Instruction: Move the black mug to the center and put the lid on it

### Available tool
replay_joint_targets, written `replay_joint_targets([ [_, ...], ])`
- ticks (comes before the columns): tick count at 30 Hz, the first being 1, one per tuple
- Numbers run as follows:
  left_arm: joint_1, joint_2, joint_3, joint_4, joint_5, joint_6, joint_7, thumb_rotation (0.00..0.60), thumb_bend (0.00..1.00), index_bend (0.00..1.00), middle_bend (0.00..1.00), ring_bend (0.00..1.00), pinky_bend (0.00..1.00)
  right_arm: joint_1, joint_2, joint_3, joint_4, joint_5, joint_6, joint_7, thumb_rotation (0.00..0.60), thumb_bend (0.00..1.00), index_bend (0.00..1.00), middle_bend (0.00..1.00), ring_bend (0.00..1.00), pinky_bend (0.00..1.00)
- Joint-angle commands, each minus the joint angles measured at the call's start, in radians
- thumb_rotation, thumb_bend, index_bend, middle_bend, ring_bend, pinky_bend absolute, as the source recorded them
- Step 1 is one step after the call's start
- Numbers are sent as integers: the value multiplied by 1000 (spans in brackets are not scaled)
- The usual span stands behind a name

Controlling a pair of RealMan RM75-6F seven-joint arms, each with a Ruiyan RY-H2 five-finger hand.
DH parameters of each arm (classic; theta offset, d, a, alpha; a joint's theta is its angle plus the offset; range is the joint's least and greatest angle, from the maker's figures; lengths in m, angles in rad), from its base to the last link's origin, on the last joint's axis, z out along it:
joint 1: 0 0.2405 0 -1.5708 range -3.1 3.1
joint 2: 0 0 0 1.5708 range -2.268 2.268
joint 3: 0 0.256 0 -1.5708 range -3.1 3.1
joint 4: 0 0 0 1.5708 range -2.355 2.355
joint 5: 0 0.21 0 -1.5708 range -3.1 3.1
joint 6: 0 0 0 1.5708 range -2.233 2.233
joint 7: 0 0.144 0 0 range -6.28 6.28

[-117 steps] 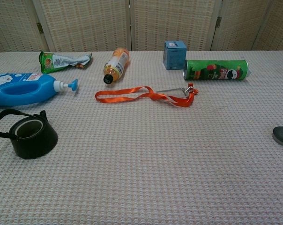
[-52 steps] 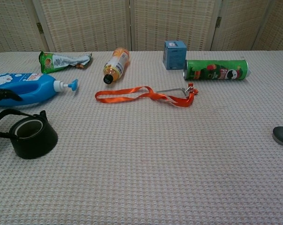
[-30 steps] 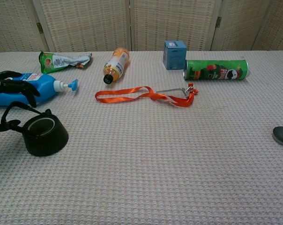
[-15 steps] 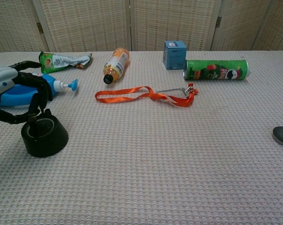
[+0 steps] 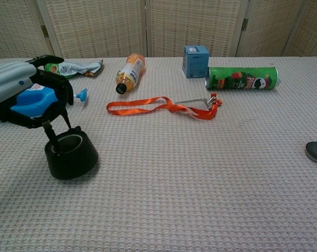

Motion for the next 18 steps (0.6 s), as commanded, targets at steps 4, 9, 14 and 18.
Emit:
replay_joint_targets([
  [4, -47, -1, -18, -57, 18, -29, 43, 600, 521, 607, 419, 395, 0, -4, -3, -2, 6, -1, 5, 5, 600, 268, 0, 0, 68, 0],
  [9, -101, -37, -50, -87, 18, -70, 84, 600, 522, 608, 420, 395, 0, -8, -6, -3, 12, -1, 8, 11, 600, 268, 0, 0, 69, 0],
  [14, -169, -89, -94, -85, -9, -141, 135, 600, 524, 609, 419, 395, 0, -6, -6, -3, 16, -3, 6, 13, 600, 268, 0, 0, 74, 0],
  [18, -217, -122, -123, -78, -32, -187, 161, 600, 526, 609, 420, 394, 0, -8, -4, -4, 15, -2, 6, 13, 600, 269, 0, 0, 75, 0],
])
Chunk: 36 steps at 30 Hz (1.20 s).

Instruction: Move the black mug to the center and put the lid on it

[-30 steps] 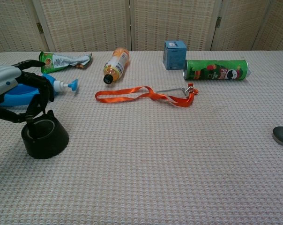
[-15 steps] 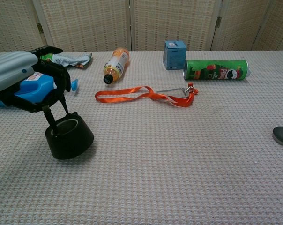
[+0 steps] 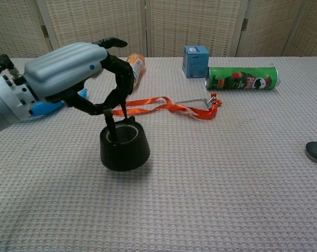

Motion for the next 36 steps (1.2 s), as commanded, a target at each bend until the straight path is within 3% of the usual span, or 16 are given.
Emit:
replay_joint_targets([
  [1, -39, -31, -27, 8, -20, -34, 26, 600, 526, 609, 420, 394, 0, 0, 0, 0, 0, 1, -1, -1, 600, 269, 0, 0, 75, 0],
  [22, -261, -276, -121, 200, -115, -154, 92, 600, 528, 608, 420, 394, 0, 7, 5, 9, 3, 30, -28, 4, 600, 268, 0, 0, 80, 0],
  [36, -293, -358, -111, 307, -175, -156, 119, 600, 525, 592, 420, 390, 0, 5, 6, 10, 7, 34, -28, 10, 600, 269, 0, 0, 80, 0],
])
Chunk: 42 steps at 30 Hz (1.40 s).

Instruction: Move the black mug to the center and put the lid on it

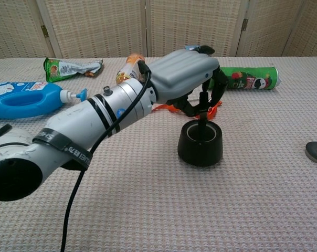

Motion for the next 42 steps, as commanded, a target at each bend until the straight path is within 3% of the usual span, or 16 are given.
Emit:
replay_joint_targets([
  [1, 8, -2, 10, 4, -9, 5, 8, 600, 525, 589, 420, 390, 0, -1, 0, 0, 0, 1, 0, 0, 600, 268, 0, 0, 80, 0],
  [6, 30, 3, 24, -9, -37, 11, 42, 600, 525, 548, 420, 380, 0, -2, -1, -1, -1, -2, 3, -2, 600, 268, 0, 0, 80, 0],
  [9, 46, 9, 23, -32, -82, -10, 102, 600, 499, 468, 401, 330, 0, -3, -2, -2, -4, -6, 5, -5, 600, 269, 0, 0, 80, 0],
  [12, 62, 26, 20, -78, -134, -35, 163, 600, 446, 327, 309, 239, 0, -5, 0, -4, -7, -9, 9, -5, 600, 268, 0, 0, 81, 0],
  [16, 85, 52, 12, -155, -197, -46, 229, 600, 371, 60, 94, 37, 0, -6, 3, -4, -12, -14, 13, -7, 600, 268, 0, 0, 80, 0],
  [18, 95, 71, 10, -201, -226, -47, 272, 600, 329, 7, 22, 1, 0, -6, 4, -4, -15, -17, 14, -9, 600, 268, 0, 0, 80, 0],
  [25, 119, 139, 12, -359, -345, -48, 459, 600, 196, 0, 0, 0, 0, -6, 5, -5, -21, -23, 18, -16, 600, 268, 0, 0, 80, 0],
  [30, 141, 201, 27, -454, -402, -19, 550, 600, 189, 0, 0, 0, 0, -8, 10, -7, -23, -28, 23, -20, 600, 268, 0, 0, 80, 0],
  [39, 234, 351, 64, -535, -327, 102, 458, 600, 206, 0, 0, 0, 0, 2, 25, -9, -32, -38, 9, -25, 600, 268, 0, 0, 110, 0],
  [42, 287, 406, 75, -537, -277, 176, 377, 600, 215, 45, 35, 31, 0, 12, 32, -11, -36, -42, -8, -21, 600, 268, 0, 24, 112, 0],
])
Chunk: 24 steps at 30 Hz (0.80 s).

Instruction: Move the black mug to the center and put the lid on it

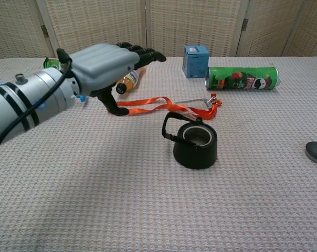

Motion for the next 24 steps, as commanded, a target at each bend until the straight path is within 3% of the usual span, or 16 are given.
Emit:
replay_joint_targets([
  [1, 76, 75, 21, -13, 59, 92, -106, 600, 219, 71, 52, 48, 0, 10, 5, -1, -2, -4, -13, 0, 600, 268, 0, 40, 112, 0],
  [7, 191, 201, 39, -19, 57, 191, -227, 600, 222, 114, 88, 89, 0, 35, 9, 0, -8, -13, -46, -25, 600, 268, 17, 45, 155, 59],
  [9, 234, 240, 50, -27, 59, 223, -272, 600, 223, 123, 93, 97, 0, 44, 10, 1, -14, -8, -62, -36, 600, 269, 29, 45, 202, 115],
  [14, 336, 322, 87, -50, 63, 296, -345, 600, 224, 139, 99, 99, 0, 70, 21, 2, -35, 5, -113, -70, 600, 268, 32, 56, 383, 362],
  [24, 465, 373, 150, -69, 98, 381, -366, 600, 225, 162, 106, 100, 0, 160, 15, 11, -91, 50, -271, -185, 600, 269, 32, 70, 662, 637],
])
